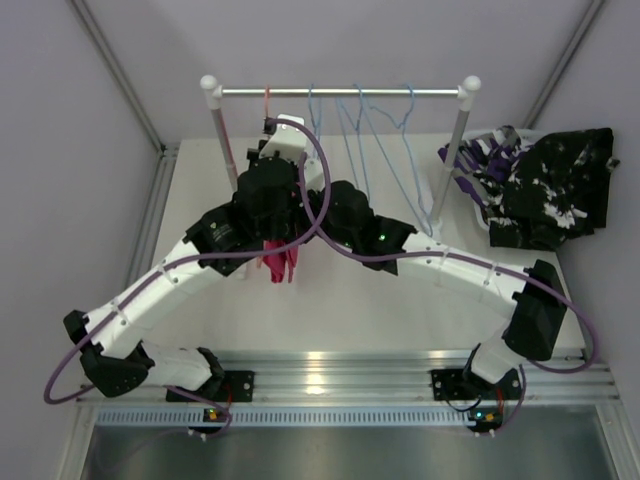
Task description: Remove the trousers from the hanger
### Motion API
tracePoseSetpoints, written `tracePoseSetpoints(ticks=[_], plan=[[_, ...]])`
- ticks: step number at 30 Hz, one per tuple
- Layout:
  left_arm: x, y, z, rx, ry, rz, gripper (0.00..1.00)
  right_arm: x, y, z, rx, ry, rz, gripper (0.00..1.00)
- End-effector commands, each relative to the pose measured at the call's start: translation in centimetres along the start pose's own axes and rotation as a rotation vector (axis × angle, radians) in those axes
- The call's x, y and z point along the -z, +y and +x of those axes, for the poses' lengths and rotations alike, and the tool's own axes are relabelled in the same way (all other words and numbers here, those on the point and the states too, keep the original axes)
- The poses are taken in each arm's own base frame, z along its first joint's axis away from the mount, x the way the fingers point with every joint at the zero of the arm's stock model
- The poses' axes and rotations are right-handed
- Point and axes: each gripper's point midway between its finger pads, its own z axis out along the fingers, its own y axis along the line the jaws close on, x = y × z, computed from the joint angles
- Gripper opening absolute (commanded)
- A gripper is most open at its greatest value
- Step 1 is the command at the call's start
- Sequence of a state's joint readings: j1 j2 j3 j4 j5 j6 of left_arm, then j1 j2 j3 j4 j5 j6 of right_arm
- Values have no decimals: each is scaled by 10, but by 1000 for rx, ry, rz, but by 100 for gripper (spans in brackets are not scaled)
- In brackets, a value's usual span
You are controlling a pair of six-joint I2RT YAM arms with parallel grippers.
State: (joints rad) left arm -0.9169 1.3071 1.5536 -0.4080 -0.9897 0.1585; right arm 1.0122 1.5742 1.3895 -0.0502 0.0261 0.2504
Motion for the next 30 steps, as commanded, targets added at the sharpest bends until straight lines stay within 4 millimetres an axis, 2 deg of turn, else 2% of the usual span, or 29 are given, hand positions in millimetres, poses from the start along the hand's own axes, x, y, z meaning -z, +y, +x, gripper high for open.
tracePoseSetpoints(ticks=[1, 7, 10, 12, 20, 25, 30], plan=[[5, 20, -50, 183, -121, -51, 0, 0, 15, -36, 5, -106, -14, 49], [6, 23, -53, 230, -124, -64, 0, -6, -3, -35, 18, -124, 129, 57], [7, 25, -55, 237, -127, -71, 0, -13, -11, -24, 34, -86, 181, 58], [8, 28, -57, 239, -130, -75, 0, -13, -16, -26, 41, -85, 206, 59], [13, 38, -62, 247, -139, -86, 0, -21, -26, -22, 65, -72, 265, 59], [13, 41, -66, 241, -145, -95, 0, -25, -23, -16, 69, -55, 240, 59], [16, 37, -66, 269, -145, -67, 0, -29, -26, -14, 55, -64, 264, 60]])
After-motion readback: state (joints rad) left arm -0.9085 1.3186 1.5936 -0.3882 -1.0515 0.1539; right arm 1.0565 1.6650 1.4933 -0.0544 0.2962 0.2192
